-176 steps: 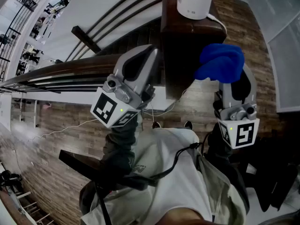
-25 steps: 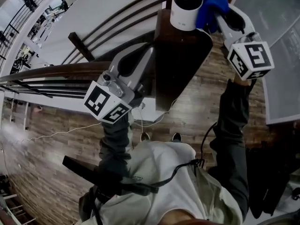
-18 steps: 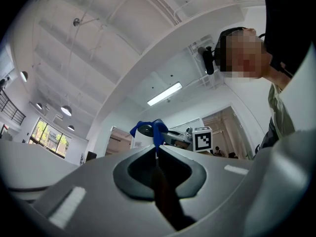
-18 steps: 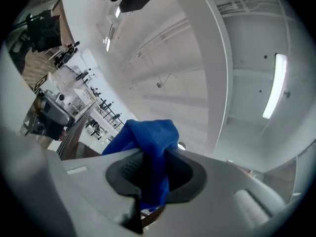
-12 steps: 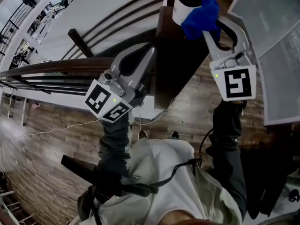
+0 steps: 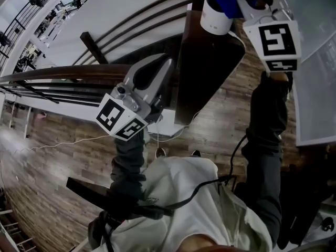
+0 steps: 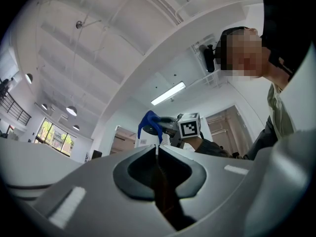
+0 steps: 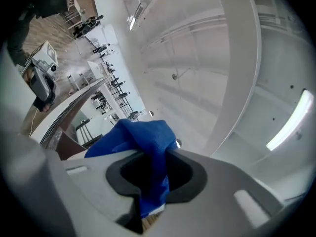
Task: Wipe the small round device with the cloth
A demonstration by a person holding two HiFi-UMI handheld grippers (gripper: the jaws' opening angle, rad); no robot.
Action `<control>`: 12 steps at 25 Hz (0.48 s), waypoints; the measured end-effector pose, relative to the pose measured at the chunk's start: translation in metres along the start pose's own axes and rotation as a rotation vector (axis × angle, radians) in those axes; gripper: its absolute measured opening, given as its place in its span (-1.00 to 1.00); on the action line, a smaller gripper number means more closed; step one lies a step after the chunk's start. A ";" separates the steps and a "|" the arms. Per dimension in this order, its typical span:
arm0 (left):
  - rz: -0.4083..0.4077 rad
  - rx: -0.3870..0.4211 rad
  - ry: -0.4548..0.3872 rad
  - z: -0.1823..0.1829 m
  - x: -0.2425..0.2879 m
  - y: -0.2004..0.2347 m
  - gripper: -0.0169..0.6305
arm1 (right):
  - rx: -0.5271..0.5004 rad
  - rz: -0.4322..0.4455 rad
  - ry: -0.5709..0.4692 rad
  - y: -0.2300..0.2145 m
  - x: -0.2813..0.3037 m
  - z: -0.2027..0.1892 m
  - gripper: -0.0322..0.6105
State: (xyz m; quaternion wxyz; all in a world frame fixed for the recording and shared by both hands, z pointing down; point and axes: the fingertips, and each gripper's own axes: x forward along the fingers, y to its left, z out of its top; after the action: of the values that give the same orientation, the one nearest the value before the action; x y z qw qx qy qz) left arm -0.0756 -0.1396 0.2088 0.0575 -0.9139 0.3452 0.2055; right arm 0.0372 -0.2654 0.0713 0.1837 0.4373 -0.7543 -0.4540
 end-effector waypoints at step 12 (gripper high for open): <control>-0.029 -0.015 0.008 -0.013 0.001 -0.006 -0.94 | -0.365 0.066 0.012 0.038 0.018 0.043 -0.67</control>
State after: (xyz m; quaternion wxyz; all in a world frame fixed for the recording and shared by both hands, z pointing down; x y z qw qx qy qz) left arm -0.0668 -0.1393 0.2195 0.0521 -0.9201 0.3304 0.2037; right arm -0.0201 -0.2496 0.0790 0.2793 0.3743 -0.6723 -0.5744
